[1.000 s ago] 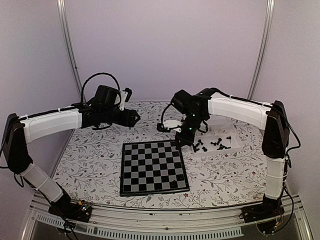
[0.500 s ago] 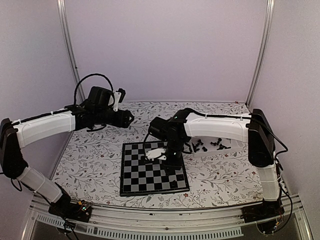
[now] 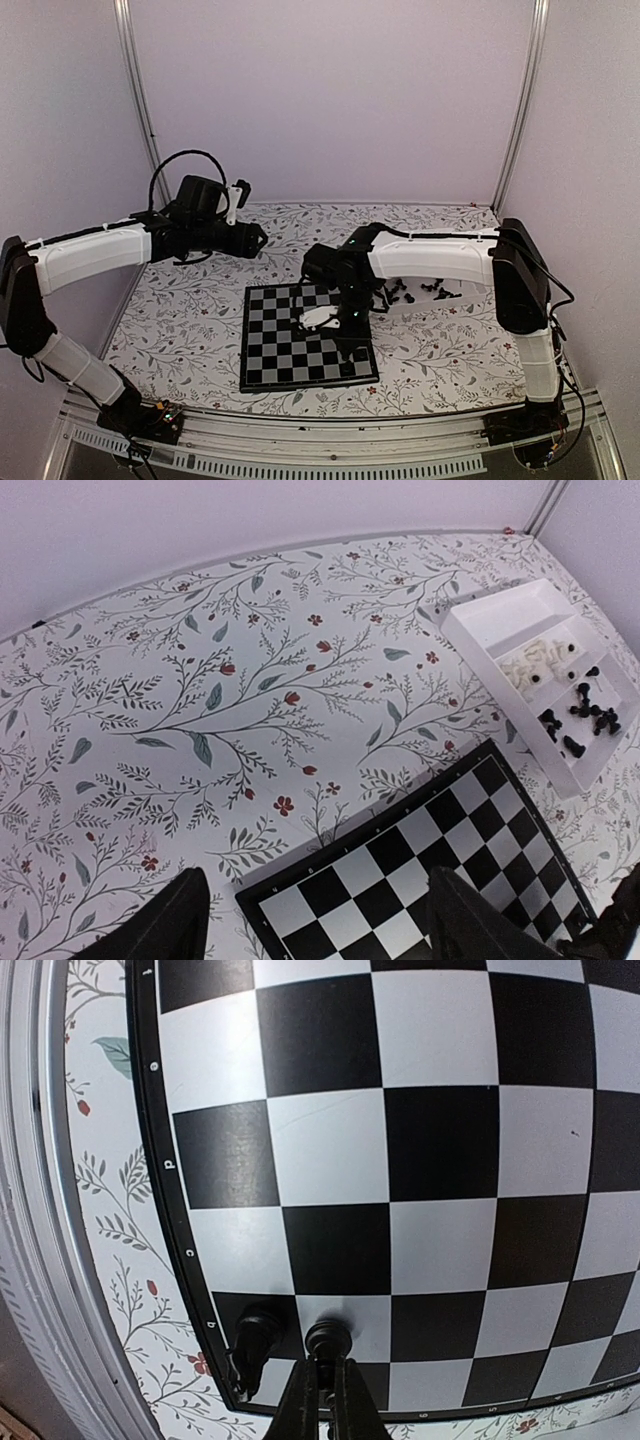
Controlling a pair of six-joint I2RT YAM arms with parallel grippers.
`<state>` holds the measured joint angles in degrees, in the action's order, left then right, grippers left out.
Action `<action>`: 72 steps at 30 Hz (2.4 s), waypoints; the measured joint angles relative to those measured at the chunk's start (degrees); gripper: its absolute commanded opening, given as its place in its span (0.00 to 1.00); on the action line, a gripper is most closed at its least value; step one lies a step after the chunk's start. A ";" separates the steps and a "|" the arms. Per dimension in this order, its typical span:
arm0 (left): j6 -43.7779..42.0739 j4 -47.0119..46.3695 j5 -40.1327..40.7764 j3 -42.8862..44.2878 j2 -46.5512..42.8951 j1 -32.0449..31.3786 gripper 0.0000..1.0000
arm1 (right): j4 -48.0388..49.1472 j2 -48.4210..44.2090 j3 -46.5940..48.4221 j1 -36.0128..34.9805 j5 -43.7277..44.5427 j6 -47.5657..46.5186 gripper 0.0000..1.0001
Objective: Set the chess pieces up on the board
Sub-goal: Place the chess piece on the chessboard, then pick up the chess piece from the storage box.
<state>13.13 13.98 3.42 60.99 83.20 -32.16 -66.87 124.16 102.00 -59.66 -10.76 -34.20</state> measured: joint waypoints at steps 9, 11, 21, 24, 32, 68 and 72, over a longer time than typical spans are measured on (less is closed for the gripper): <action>0.00 -0.09 -0.39 -0.04 0.66 0.09 0.77 | 0.09 0.00 -0.04 -0.04 0.81 -0.31 0.31; 0.00 -0.11 -0.46 -0.04 0.74 0.11 0.76 | 0.26 0.00 -0.04 -0.02 1.27 -0.48 0.33; 0.20 -0.20 -1.46 -0.02 1.53 0.20 0.76 | 0.68 -4.09 4.35 4.74 -0.52 -1.29 0.34; 0.28 0.07 -1.79 0.37 2.32 0.22 0.76 | 3.17 -7.63 2.91 11.37 -2.03 -1.31 0.32; 0.39 0.61 -2.84 4.79 5.01 0.24 0.76 | 12.20 -13.25 -8.76 31.01 -2.64 0.83 0.25; 0.02 1.86 -8.15 10.12 9.53 0.24 0.75 | 18.73 -7.78 -18.84 39.80 2.23 -0.83 0.32; 0.04 1.86 -8.15 10.12 9.53 0.22 0.75 | 18.71 -7.48 -18.84 39.80 2.54 -1.11 0.29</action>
<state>13.17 15.84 -4.73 71.11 92.73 -31.94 -48.16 116.68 83.15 -19.86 -8.23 -35.31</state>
